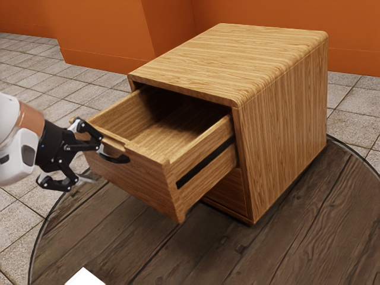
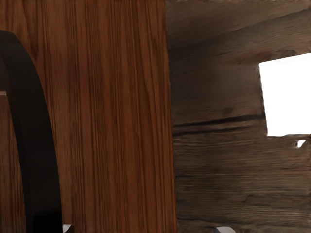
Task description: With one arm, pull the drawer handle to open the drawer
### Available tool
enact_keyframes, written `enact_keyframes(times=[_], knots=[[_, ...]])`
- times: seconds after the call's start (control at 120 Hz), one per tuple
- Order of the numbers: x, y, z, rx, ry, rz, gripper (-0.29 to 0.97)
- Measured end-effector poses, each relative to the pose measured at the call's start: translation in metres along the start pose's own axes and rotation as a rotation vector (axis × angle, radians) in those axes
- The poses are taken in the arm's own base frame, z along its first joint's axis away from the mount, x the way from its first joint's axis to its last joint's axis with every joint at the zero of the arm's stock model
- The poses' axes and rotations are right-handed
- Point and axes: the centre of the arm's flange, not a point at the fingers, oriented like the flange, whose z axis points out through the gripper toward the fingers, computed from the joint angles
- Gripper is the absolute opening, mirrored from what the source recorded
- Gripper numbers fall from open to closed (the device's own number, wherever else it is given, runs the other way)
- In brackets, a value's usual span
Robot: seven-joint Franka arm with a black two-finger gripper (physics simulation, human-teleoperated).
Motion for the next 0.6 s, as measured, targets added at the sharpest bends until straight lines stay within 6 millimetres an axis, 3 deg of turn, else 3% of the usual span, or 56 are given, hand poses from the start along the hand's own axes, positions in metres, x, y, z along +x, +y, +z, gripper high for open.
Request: enact_keyframes(times=[0.058, 0.3, 0.458, 0.575, 0.6], knots=[[0.001, 0.002, -0.004, 0.001, -0.008, -0.002, 0.22], [0.002, 0.003, -0.007, 0.000, -0.004, -0.010, 0.17], [0.007, 0.001, -0.013, 0.017, 0.004, -0.025, -0.06], [0.008, 0.001, -0.014, 0.020, 0.017, -0.039, 0.07], [0.008, 0.001, -0.014, 0.020, 0.017, -0.040, 0.05]])
